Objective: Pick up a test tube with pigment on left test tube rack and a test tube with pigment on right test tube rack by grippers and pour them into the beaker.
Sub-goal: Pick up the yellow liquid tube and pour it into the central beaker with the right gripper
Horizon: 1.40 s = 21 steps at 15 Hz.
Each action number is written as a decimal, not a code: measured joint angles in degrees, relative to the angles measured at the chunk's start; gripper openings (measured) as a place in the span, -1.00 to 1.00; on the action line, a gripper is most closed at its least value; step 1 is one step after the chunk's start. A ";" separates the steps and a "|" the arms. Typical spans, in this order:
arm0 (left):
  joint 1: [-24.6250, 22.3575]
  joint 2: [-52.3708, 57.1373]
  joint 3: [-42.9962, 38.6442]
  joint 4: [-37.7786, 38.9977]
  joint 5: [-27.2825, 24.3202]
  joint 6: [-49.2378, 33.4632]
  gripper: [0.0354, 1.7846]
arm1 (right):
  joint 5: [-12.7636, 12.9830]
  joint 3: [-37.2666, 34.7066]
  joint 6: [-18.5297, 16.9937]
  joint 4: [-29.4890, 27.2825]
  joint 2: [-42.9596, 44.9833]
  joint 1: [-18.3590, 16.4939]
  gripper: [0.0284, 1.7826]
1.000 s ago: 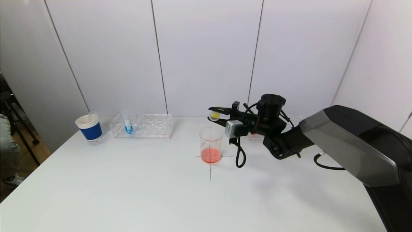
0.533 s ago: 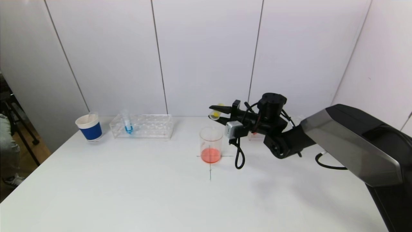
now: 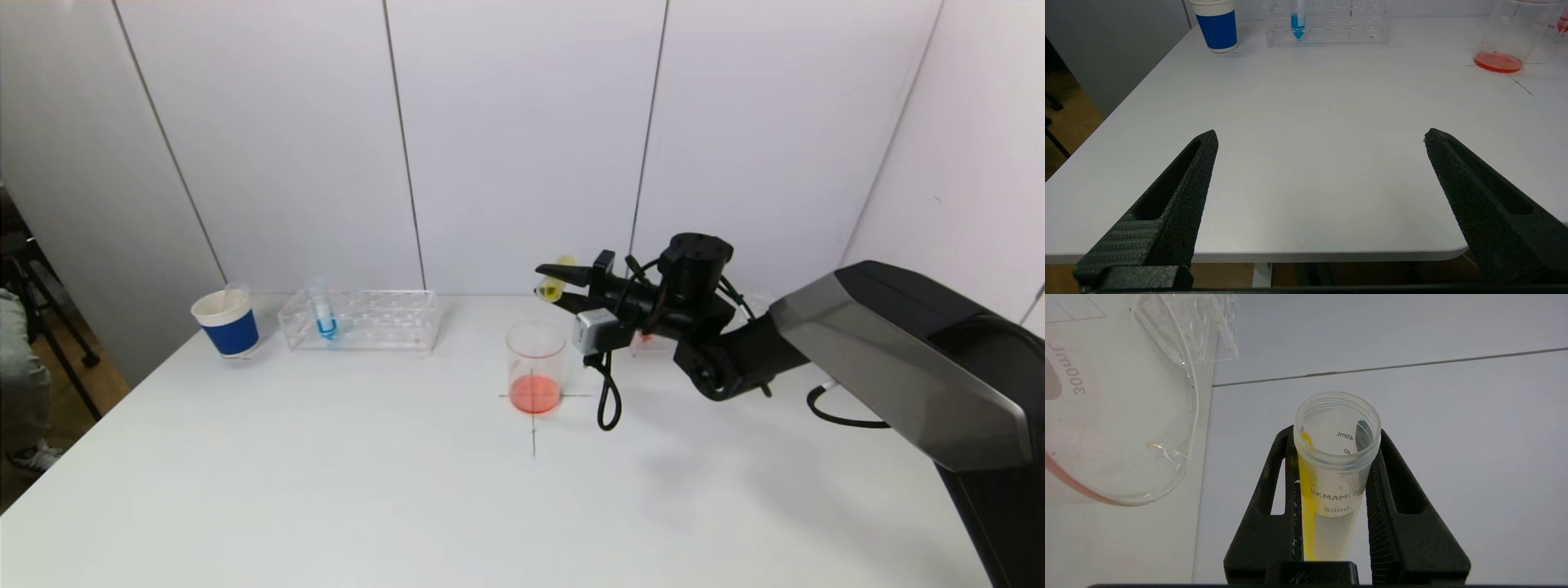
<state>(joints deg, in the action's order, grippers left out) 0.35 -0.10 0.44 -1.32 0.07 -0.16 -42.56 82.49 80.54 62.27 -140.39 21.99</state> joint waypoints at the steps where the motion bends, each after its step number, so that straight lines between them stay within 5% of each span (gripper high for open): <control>1: 0.00 0.00 0.00 0.00 0.00 0.00 0.98 | 0.04 -0.02 0.79 -0.10 0.20 -0.02 -0.46; 21: 0.02 0.00 0.00 0.00 0.00 0.00 0.98 | 1.68 0.94 8.24 -0.50 0.67 0.57 -0.46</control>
<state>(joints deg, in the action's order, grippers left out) 0.38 -0.10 0.44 -1.32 0.07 -0.16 -40.88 83.43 88.78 61.77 -139.72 22.56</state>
